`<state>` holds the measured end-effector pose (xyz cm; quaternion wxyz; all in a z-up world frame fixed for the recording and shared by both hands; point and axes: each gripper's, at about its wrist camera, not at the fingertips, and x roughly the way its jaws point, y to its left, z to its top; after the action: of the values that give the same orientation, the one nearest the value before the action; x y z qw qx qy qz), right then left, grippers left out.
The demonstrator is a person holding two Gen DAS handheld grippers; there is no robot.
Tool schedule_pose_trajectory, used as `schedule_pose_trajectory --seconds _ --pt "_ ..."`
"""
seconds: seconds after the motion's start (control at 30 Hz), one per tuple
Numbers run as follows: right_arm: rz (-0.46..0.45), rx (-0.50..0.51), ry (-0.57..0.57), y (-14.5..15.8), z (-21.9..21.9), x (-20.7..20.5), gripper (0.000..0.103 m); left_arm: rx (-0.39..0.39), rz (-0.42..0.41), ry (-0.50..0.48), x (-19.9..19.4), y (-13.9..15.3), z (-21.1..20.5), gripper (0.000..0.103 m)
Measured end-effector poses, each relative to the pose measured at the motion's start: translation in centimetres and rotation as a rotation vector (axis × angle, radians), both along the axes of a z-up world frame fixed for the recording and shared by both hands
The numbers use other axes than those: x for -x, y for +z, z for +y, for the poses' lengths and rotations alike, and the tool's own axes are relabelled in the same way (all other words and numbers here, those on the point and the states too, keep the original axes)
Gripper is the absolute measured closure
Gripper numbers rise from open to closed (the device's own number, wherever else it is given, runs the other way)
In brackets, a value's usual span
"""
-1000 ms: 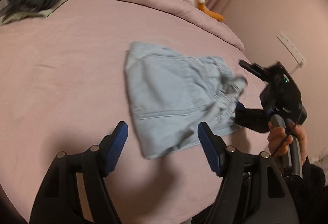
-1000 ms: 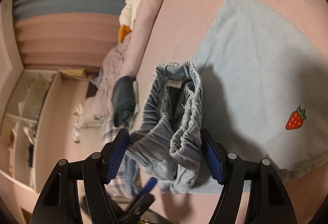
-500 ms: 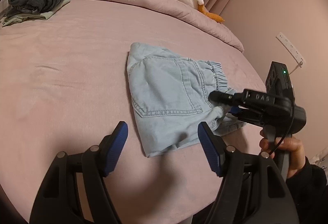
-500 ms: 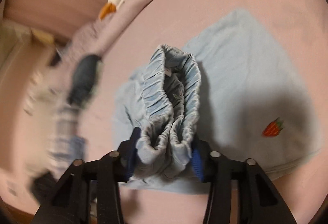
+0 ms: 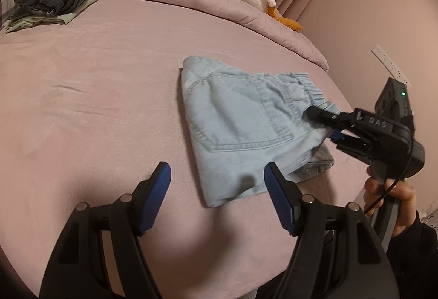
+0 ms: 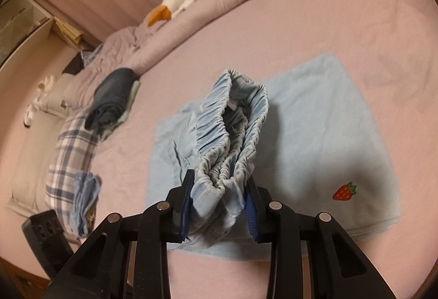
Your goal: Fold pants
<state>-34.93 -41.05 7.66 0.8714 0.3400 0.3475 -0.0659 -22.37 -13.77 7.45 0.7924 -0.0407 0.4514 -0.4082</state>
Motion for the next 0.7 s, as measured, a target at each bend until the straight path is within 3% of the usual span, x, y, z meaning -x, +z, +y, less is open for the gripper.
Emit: schedule_pose_trajectory --seconds 0.3,0.7 --pt "-0.082 0.044 -0.074 2.0 -1.3 1.8 0.069 -0.009 0.004 -0.004 0.0 -0.2 -0.2 0.033" --pt "-0.098 0.037 -0.164 1.8 -3.5 3.3 0.069 -0.018 0.034 -0.002 -0.8 -0.6 -0.5 0.033"
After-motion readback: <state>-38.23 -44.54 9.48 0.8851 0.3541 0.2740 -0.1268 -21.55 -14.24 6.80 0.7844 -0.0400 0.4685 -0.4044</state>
